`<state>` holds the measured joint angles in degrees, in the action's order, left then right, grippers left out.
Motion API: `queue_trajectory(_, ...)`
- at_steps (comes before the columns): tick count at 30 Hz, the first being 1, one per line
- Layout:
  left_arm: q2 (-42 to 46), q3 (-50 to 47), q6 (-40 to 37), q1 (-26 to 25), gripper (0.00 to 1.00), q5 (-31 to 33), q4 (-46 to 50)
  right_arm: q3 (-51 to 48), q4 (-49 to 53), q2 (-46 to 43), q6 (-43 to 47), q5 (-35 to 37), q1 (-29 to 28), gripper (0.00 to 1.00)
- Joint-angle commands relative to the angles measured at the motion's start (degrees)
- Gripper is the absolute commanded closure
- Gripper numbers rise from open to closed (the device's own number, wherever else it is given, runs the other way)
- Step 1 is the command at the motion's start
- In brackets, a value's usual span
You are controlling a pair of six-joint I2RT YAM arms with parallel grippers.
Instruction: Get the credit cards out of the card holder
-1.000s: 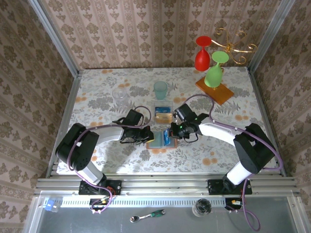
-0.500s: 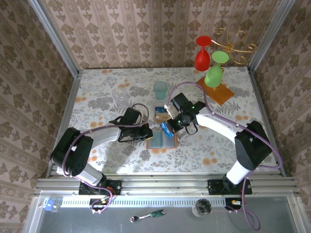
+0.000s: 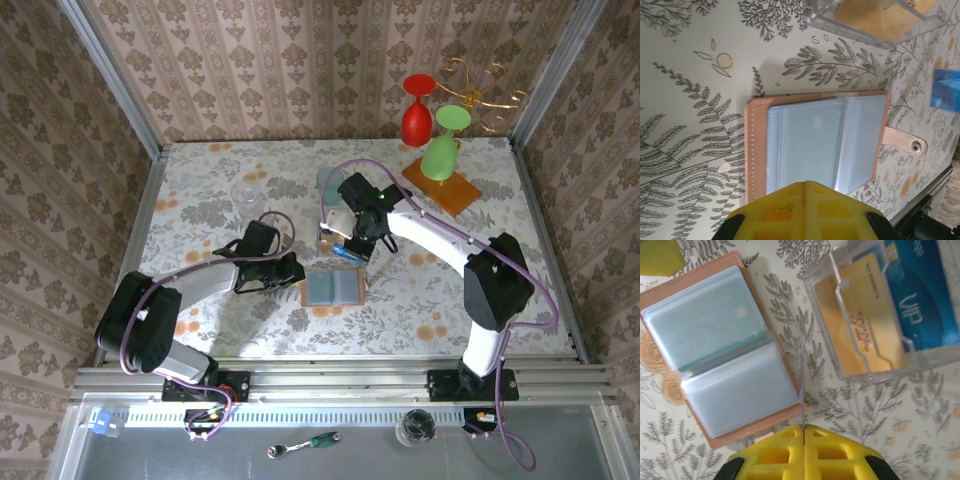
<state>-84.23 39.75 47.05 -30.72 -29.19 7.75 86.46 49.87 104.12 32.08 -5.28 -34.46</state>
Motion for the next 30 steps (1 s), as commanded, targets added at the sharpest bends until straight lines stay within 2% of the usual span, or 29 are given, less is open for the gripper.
queue_trajectory(1, 1.1, -1.0, -1.8, 1.0, 0.97, -0.2, 1.9, 5.6, 5.4, 2.9, 7.3, 2.3, 1.2, 1.00)
queue_trajectory(21, 0.6, -0.6, -1.8, 4.2, 0.97, -0.7, 2.1, 30.0, 12.2, 19.1, 14.3, 2.0, 3.9, 1.00)
queue_trajectory(26, 0.6, -0.8, -1.9, 4.2, 0.97, -0.8, 2.2, 33.3, 12.8, 21.6, 15.5, 1.8, 4.1, 1.00)
queue_trajectory(30, 0.5, -1.0, -1.8, 6.0, 0.97, -0.7, 2.1, 34.2, 12.8, 23.1, 16.1, 1.4, 4.3, 1.00)
